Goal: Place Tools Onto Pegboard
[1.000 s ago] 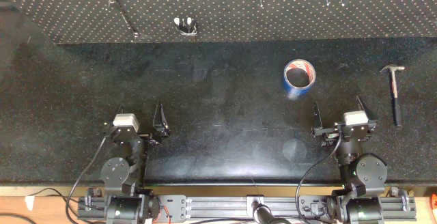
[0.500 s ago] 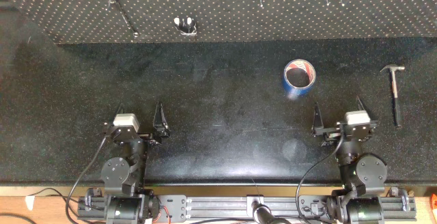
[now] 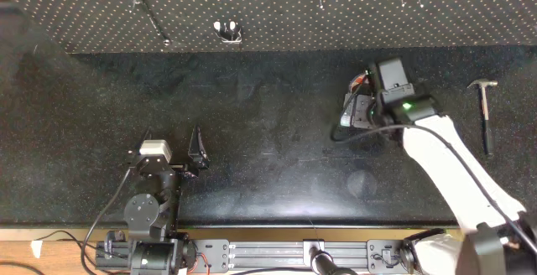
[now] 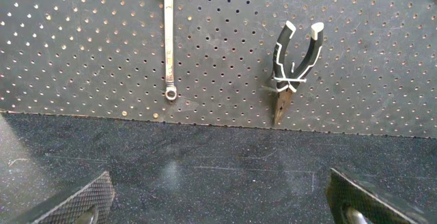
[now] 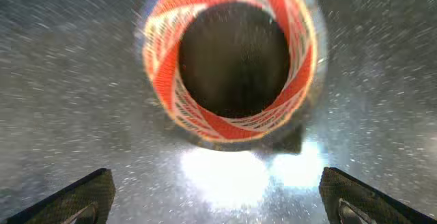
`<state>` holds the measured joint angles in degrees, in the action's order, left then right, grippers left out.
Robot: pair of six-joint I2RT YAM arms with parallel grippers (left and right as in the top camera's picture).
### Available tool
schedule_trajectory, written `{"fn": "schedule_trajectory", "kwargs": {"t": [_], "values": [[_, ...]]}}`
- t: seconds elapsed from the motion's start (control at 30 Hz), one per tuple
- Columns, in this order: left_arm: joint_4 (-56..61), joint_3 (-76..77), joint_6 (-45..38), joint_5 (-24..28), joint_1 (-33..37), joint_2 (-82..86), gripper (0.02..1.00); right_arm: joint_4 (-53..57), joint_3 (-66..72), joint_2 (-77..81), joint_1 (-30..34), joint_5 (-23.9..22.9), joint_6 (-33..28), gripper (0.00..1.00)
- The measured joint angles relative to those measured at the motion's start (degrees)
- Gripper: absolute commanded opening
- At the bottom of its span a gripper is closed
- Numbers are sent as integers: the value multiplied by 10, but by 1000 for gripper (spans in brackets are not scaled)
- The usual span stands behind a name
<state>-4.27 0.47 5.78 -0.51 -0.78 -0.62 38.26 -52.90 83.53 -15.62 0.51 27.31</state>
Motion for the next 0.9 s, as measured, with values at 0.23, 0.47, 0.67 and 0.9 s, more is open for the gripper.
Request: {"fn": "schedule_trajectory", "kwargs": {"t": [0.23, 0.47, 0.67, 0.9], "values": [[0, 0, 0, 0, 0, 0, 996, 72, -83, 30, 0, -9, -50, 982], [0, 0, 0, 0, 0, 0, 996, 36, -152, 117, 0, -24, -98, 982], [0, 0, 0, 0, 0, 0, 996, 11, -152, 168, -10, -26, -136, 671], [0, 0, 0, 0, 0, 0, 996, 11, -153, 201, -10, -26, -145, 75]]}}
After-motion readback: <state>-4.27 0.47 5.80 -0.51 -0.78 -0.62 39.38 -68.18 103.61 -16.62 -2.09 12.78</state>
